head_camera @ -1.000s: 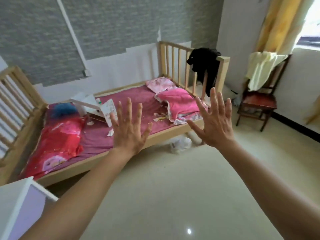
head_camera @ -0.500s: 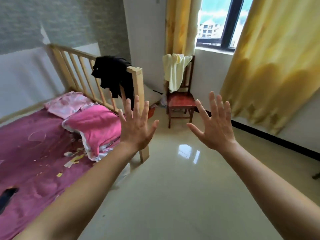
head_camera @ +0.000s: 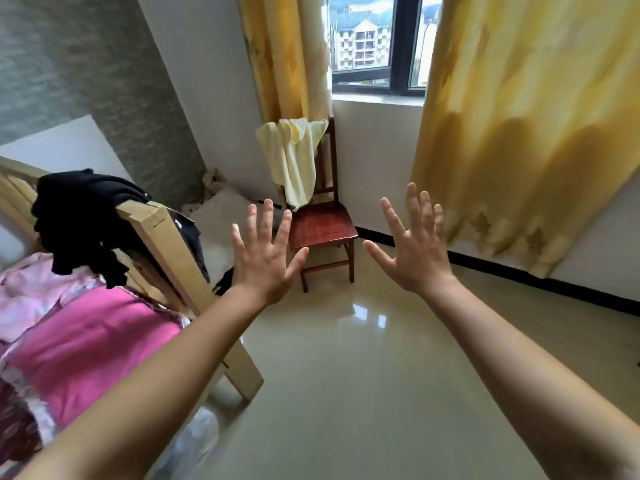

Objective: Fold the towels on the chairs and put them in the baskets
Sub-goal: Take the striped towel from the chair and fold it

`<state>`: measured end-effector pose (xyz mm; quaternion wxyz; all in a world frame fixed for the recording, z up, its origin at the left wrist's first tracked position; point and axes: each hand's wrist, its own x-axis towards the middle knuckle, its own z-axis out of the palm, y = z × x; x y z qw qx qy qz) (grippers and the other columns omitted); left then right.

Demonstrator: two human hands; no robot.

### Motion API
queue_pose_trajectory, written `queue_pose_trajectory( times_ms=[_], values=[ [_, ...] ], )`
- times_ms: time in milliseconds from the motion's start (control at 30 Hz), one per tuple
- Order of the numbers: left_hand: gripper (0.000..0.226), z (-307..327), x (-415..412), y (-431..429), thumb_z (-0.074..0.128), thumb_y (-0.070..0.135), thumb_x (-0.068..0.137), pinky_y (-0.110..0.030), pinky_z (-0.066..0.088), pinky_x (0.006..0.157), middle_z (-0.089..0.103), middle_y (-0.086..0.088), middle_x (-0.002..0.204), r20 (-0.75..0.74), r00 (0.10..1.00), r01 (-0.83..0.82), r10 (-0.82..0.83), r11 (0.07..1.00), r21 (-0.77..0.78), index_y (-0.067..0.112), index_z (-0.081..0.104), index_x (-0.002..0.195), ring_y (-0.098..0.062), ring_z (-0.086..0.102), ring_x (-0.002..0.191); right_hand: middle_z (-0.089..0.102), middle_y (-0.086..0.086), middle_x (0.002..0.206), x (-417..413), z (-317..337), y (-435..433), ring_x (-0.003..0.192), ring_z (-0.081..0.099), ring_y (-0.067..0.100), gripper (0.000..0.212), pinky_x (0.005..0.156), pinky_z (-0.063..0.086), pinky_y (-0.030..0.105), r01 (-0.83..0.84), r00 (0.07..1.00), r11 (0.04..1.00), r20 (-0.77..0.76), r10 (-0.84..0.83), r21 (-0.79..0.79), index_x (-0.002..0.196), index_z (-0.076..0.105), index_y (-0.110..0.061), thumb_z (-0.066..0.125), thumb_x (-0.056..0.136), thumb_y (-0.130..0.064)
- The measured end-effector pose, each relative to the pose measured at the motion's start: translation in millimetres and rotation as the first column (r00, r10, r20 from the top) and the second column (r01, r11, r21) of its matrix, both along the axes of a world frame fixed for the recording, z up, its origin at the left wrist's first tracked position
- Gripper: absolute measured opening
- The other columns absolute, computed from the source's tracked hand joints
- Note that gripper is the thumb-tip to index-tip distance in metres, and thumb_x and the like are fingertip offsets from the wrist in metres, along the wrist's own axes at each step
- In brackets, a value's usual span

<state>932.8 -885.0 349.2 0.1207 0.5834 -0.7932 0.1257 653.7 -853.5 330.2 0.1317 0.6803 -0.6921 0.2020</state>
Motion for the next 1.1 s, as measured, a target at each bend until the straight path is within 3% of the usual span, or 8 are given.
queue_pose_trajectory(
  times_ms=[167, 333, 567, 833, 1000, 1100],
  values=[
    [0.075, 23, -16, -122, 0.021, 0.065, 0.094, -0.063, 0.012, 0.116, 0.003, -0.014, 0.164, -0.036, 0.997, -0.062, 0.061, 0.998, -0.028, 0.021, 0.02, 0.155, -0.037, 0.003, 0.15, -0.008, 0.018, 0.166, -13, 20, -146, 0.152, 0.0, 0.041, 0.086, 0.122, 0.006, 0.059, -0.069, 0.998, 0.996, 0.014, 0.068, 0.056, 0.159, 0.019, -0.027, 0.032, 0.09, -0.076],
    [0.074, 6, -15, -229, 0.021, 0.062, 0.094, -0.061, 0.013, 0.117, 0.008, -0.015, 0.164, -0.073, 0.991, -0.113, 0.112, 0.994, -0.01, 0.02, 0.021, 0.155, -0.036, 0.006, 0.15, -0.004, 0.019, 0.166, -11, 7, -266, 0.153, 0.002, 0.039, 0.085, 0.123, 0.009, 0.057, -0.151, 0.987, 0.986, -0.038, 0.154, 0.071, 0.159, 0.019, -0.025, 0.033, 0.091, -0.074],
    [0.072, -25, -23, -422, 0.027, 0.058, 0.093, -0.06, 0.017, 0.116, 0.019, -0.016, 0.161, -0.132, 0.984, -0.108, 0.116, 0.992, 0.063, 0.018, 0.03, 0.153, -0.037, 0.015, 0.149, -0.002, 0.019, 0.166, -15, -14, -458, 0.153, 0.001, 0.038, 0.08, 0.124, 0.009, 0.053, -0.112, 0.99, 0.984, -0.074, 0.123, 0.139, 0.159, 0.019, -0.024, 0.04, 0.094, -0.065],
    [0.069, -25, -37, -617, 0.034, 0.054, 0.099, -0.055, 0.01, 0.12, 0.005, -0.011, 0.165, -0.157, 0.975, -0.128, 0.159, 0.972, 0.195, 0.021, 0.016, 0.156, -0.031, 0.003, 0.151, 0.003, 0.016, 0.167, -48, 7, -632, 0.154, 0.007, 0.034, 0.08, 0.123, 0.017, 0.048, -0.05, 0.999, 0.984, 0.007, 0.05, 0.168, 0.16, 0.016, -0.023, 0.043, 0.095, -0.061],
    [0.074, -55, -48, -718, 0.03, 0.057, 0.098, -0.056, 0.005, 0.12, -0.012, -0.01, 0.164, -0.129, 0.972, -0.158, 0.196, 0.952, 0.261, 0.022, 0.002, 0.157, -0.03, -0.012, 0.151, -0.002, 0.015, 0.167, -71, -21, -737, 0.154, 0.004, 0.033, 0.081, 0.124, 0.014, 0.046, -0.057, 0.998, 0.966, 0.003, 0.058, 0.253, 0.16, 0.009, -0.024, 0.039, 0.096, -0.061],
    [0.075, -85, -57, -776, 0.029, 0.058, 0.098, -0.056, 0.005, 0.12, -0.016, -0.01, 0.163, -0.145, 0.954, -0.205, 0.263, 0.924, 0.323, 0.022, -0.002, 0.157, -0.03, -0.012, 0.151, 0.002, 0.017, 0.166, -82, -58, -809, 0.153, 0.01, 0.034, 0.082, 0.122, 0.021, 0.045, -0.069, 0.998, 0.94, 0.02, 0.066, 0.335, 0.16, 0.009, -0.022, 0.039, 0.096, -0.062]
  ],
)
